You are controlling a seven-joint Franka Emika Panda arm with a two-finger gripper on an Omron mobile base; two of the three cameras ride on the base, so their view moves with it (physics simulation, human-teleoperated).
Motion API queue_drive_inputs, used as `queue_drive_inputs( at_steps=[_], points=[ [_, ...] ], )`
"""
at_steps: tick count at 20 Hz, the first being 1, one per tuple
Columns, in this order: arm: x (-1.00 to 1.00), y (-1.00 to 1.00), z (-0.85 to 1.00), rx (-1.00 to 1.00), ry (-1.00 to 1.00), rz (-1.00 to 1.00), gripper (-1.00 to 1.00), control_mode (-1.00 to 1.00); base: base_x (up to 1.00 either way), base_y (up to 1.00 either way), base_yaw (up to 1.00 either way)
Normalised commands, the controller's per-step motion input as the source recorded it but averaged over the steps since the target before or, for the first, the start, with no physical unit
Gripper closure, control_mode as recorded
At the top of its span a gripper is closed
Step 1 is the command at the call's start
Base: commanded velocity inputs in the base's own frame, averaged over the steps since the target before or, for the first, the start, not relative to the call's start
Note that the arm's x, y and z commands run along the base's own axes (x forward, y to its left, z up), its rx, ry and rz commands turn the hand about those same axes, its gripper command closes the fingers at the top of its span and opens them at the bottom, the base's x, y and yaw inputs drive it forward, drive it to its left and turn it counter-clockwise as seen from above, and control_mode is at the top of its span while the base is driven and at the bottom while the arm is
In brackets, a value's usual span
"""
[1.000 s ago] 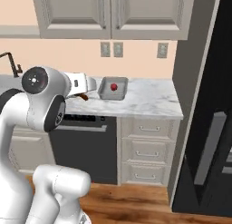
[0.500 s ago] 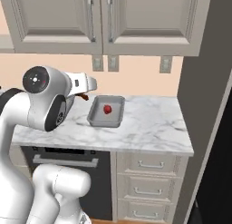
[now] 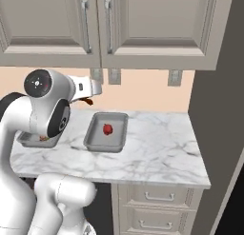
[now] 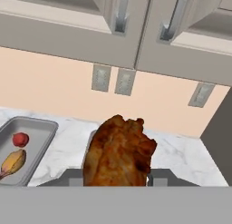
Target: Place one bell pepper and one chicken drumstick in each tupperware on the nearby counter, to pack two identical lunches.
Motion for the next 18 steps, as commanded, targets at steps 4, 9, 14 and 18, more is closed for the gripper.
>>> queue_drive_inputs(
  at_steps=[4, 9, 14, 18],
  points=[
    [0.00, 0.00, 0.00, 0.00, 0.00, 0.00, 1.00, 1.00, 0.62, 0.00, -0.02],
    [0.00, 0.00, 0.00, 0.00, 0.00, 0.00, 1.00, 1.00, 0.29, -0.01, -0.01],
    [0.00, 0.00, -0.22, 0.00, 0.09, -0.02, 1.00, -1.00, -0.03, -0.01, 0.00],
    [0.00, 0.00, -0.60, 0.00, 0.11, -0.01, 1.00, -1.00, 0.00, 0.00, 0.00]
  ],
)
